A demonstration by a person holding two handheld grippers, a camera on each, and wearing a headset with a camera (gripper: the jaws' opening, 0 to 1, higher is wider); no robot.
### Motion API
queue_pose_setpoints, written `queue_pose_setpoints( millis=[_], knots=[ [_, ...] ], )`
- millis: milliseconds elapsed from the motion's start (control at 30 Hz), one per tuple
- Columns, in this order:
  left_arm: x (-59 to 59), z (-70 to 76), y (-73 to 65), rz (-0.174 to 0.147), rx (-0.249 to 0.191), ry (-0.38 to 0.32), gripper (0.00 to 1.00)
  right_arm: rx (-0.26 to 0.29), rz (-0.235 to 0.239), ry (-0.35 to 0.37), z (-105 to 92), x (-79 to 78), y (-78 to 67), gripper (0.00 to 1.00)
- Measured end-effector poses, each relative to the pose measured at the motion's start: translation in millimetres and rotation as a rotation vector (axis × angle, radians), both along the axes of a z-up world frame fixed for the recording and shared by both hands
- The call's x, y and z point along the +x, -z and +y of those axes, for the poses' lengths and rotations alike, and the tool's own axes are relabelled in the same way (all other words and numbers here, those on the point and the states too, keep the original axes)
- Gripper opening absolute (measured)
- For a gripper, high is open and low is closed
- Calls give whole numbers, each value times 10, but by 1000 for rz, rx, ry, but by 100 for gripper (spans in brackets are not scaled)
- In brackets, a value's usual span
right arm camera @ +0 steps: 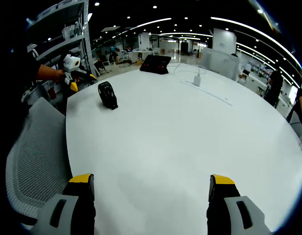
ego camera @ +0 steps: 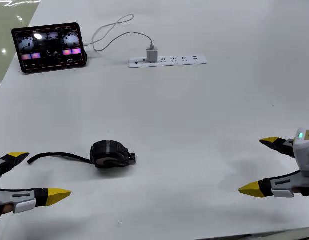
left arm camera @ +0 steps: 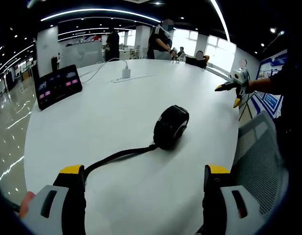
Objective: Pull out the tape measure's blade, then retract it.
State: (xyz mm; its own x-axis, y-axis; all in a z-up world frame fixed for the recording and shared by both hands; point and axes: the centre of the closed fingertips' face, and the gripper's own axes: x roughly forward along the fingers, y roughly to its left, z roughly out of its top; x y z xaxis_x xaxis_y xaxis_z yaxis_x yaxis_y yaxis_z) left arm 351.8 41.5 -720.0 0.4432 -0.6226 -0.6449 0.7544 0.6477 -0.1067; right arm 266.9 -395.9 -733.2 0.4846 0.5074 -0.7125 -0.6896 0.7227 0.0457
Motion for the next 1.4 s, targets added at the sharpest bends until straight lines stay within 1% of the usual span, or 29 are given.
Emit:
queue_pose_setpoints(
  millis=[100, 133, 200, 267, 333, 500, 667, 967, 1000, 1033, 1100, 1167, 1233, 1300, 1333, 1367, 1400],
  knots=[
    [19, -6, -50, -4, -19, -18, 99, 8, -3, 18, -57, -5, -12, 99],
    [24, 3, -40, -2, -19, -22, 99, 8, -4, 23, -69, -10, -15, 99],
    [28, -13, -54, -6, -24, -25, 99, 8, -4, 29, -98, -17, -19, 99],
    [26, -41, -68, -10, -27, -25, 99, 19, 1, 22, -77, -25, -17, 99],
    [23, -77, -76, -15, -24, -17, 99, 14, -1, 12, -74, -24, -13, 99],
    [10, -135, -65, -9, -22, -2, 99, 21, -2, 1, -48, -13, -6, 99],
    [15, -161, -49, -6, -17, 3, 99, 27, 4, -12, 13, -22, 5, 99],
    [14, -203, -36, 2, -14, 21, 99, 37, -9, -17, 80, 3, -39, 99],
    [14, -207, -31, 1, -11, 26, 99, 45, -11, -16, 95, 8, -49, 99],
    [17, -213, -33, -5, -10, 31, 99, 44, -11, -16, 93, 8, -41, 99],
    [17, -227, -31, -2, -14, 35, 99, 37, -17, -24, 107, 5, -35, 99],
    [21, -234, -24, -9, -8, 43, 99, 45, -15, -24, 131, 5, -37, 99],
    [8, -236, -14, -2, -7, 47, 99, 40, -14, -28, 144, 7, -31, 99],
    [6, -230, -11, -7, -5, 48, 99, 35, -15, -29, 153, 17, -30, 99],
    [-24, -236, -10, 5, -12, 48, 99, 35, -15, -28, 159, 27, -33, 99],
    [-33, -236, -9, 8, -13, 46, 99, 34, -15, -28, 159, 31, -33, 99],
    [-40, -229, -4, 4, -6, 51, 99, 30, -15, -31, 160, 34, -29, 99]
  ],
)
